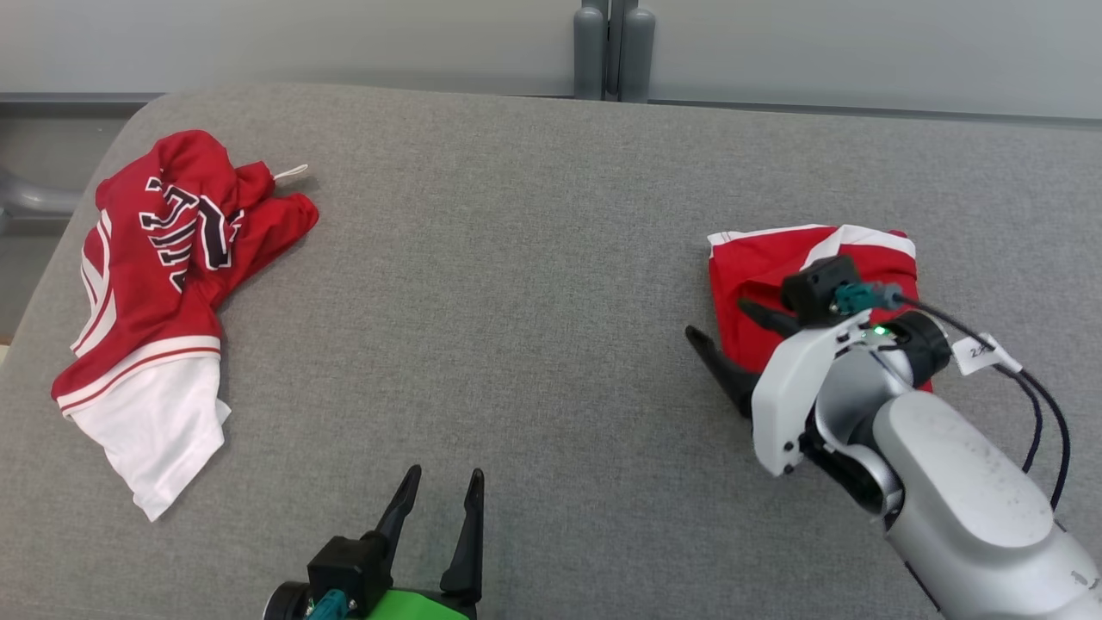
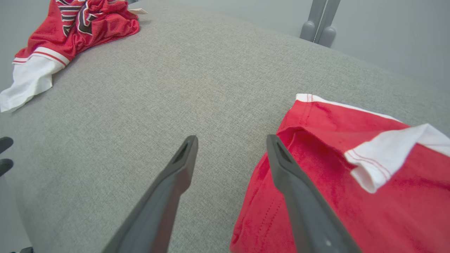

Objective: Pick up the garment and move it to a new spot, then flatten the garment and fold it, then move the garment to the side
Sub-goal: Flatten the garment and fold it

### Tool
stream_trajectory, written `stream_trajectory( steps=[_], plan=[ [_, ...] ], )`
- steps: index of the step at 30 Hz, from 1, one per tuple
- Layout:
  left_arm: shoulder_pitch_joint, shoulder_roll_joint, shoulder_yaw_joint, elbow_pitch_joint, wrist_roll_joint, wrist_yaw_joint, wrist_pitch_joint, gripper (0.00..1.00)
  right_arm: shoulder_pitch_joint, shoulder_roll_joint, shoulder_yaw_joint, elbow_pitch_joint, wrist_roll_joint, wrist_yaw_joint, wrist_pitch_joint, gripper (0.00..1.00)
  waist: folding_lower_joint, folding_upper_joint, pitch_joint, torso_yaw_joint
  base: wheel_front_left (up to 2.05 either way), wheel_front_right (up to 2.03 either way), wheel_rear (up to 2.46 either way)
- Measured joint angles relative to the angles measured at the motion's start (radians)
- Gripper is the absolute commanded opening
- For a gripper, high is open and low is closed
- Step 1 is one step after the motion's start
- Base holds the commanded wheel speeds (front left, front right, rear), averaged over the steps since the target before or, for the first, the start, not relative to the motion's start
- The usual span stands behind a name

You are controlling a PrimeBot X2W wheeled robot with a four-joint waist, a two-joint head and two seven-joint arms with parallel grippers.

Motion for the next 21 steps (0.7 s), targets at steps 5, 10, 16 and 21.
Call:
stream_trajectory(
  steps=[5,10,16,21],
  plan=[
    [0.014,0.0,0.008,0.009,0.0,0.004,0.0,1.0,0.036,-0.004,0.095,0.015,0.017,0.0,-0.116,1.0,0.0,0.0,-0.031,-0.012,0.0,0.0,0.0],
    [0.073,0.0,0.036,-0.009,-0.002,0.02,0.0,1.0,0.106,-0.039,0.081,0.009,-0.04,0.0,-0.299,1.0,0.0,0.0,-0.079,-0.026,0.0,0.0,0.0],
    [0.139,0.0,0.095,-0.086,0.027,0.025,0.0,1.0,0.254,-0.062,-0.081,0.014,-0.209,0.0,-0.512,1.0,0.0,0.0,-0.134,-0.056,0.0,0.0,0.0],
    [0.176,0.0,0.156,-0.153,0.05,0.016,0.0,1.0,0.387,-0.026,-0.244,0.002,-0.295,0.0,-0.556,1.0,0.0,0.0,-0.159,-0.085,0.0,0.0,0.0]
  ],
)
